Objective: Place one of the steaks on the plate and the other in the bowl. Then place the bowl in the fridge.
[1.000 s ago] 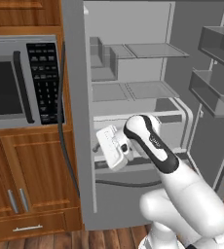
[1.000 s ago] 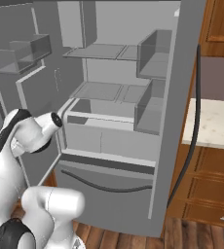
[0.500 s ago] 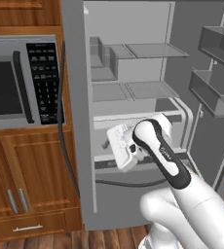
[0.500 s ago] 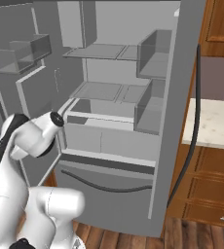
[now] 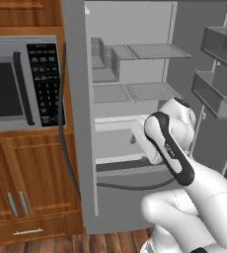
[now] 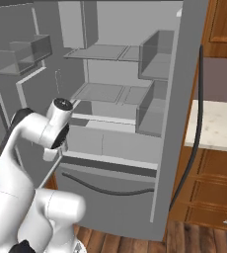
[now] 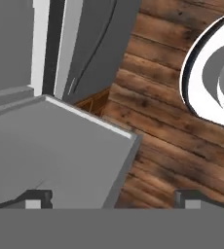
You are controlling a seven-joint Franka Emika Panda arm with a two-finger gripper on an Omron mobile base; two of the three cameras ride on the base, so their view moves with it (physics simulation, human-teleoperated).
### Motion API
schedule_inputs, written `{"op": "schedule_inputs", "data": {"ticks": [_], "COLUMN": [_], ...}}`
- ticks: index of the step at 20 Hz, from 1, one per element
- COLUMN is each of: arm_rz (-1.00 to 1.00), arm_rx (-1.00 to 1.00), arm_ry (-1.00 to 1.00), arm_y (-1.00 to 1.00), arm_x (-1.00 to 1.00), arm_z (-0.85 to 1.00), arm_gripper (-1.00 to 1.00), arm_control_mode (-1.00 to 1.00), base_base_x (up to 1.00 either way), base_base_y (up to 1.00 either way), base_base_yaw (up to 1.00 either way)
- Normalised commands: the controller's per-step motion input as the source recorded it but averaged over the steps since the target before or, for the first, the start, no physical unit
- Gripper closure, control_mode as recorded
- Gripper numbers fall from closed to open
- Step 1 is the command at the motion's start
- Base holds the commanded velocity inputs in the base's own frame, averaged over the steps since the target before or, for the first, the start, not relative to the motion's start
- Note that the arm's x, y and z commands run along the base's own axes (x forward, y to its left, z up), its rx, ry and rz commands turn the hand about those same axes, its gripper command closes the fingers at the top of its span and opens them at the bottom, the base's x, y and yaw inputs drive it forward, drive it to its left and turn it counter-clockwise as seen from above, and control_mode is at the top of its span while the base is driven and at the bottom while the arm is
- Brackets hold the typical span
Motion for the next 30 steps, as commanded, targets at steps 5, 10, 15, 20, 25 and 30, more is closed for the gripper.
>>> {"op": "schedule_inputs", "data": {"ticks": [5, 10, 15, 20, 25, 30], "arm_rz": [0.52, 0.83, 0.82, 0.47, 0.08, 0.00], "arm_rx": [-0.36, -0.40, -0.64, -0.19, 0.16, 0.23], "arm_ry": [-0.34, -0.02, 0.14, 0.02, 0.00, -0.01], "arm_y": [-0.94, -0.23, 0.00, -0.04, -0.27, -0.17], "arm_x": [0.03, -0.25, -0.27, 0.00, 0.00, 0.06], "arm_z": [-0.14, -0.25, -0.42, -0.01, 0.00, -0.04], "arm_gripper": [-1.00, -1.00, -1.00, -1.00, -1.00, -1.00], "arm_control_mode": [-1.00, -1.00, -1.00, -1.00, -1.00, -1.00], "base_base_x": [0.00, 0.00, 0.00, 0.00, 0.00, 0.00], "base_base_y": [0.00, 0.00, 0.00, 0.00, 0.00, 0.00], "base_base_yaw": [0.00, 0.00, 0.00, 0.00, 0.00, 0.00]}}
